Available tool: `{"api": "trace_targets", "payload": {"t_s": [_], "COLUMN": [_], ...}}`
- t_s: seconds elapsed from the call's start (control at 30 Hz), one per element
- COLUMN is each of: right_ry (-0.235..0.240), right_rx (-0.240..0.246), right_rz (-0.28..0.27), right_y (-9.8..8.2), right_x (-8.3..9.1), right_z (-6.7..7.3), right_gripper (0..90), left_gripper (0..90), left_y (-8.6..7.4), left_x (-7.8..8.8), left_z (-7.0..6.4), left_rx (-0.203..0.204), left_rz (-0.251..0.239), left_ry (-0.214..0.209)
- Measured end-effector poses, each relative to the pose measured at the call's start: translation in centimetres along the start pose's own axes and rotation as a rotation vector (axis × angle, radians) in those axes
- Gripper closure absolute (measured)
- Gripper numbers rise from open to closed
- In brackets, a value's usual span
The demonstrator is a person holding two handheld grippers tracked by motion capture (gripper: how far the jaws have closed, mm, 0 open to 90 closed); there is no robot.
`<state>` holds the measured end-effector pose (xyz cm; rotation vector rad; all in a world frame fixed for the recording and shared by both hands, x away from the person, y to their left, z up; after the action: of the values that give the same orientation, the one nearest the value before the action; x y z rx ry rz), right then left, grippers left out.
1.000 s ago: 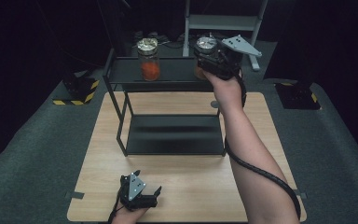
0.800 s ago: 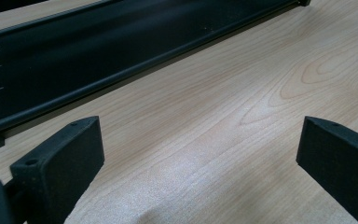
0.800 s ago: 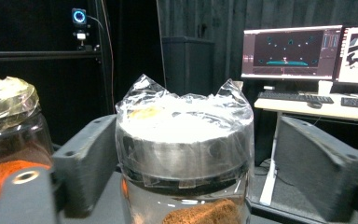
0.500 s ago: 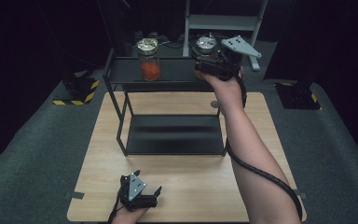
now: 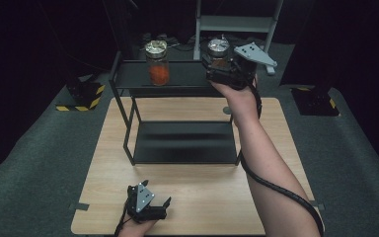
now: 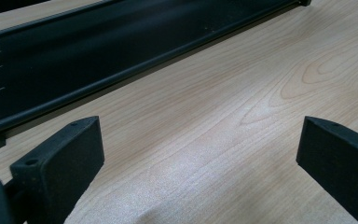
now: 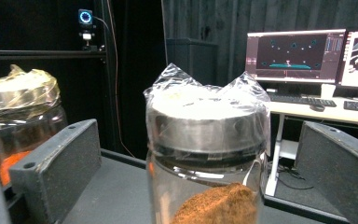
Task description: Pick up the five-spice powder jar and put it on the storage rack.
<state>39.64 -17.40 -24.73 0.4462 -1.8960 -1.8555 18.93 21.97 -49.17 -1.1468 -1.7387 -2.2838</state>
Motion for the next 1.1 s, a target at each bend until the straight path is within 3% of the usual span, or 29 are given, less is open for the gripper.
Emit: {"api": "trace_targets", "payload": {"t_s": [0.57, 1.1], "right_ry": [0.012, 0.021], "right_rx": [0.029, 0.038], "right_rz": [-0.031, -0.051], "right_y": [-0.5, -1.7], "right_x": [2.9, 6.9], "right_z": [0.4, 0.0], "right_gripper": [0.0, 0.0], "left_gripper": [1.0, 1.0], "left_y": [0.0, 0.1], "left_x": [0.0, 0.0], "left_z": [0.0, -0.1], "left_rx": [-0.001, -0.006], "left_rz": [0.003, 0.006], "left_ry": [0.0, 0.004]}}
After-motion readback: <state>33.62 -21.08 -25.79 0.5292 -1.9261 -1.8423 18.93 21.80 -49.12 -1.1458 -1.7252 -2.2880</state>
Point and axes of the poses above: each handheld gripper's, and its own axes: x roughly backward along the jaws, y roughly out of its top, z roughly to its left, the point moved 2 cm from there along -x, roughly forward along the jaws, and after that the axes turned 8 degrees about z, right-handed, at the moved point
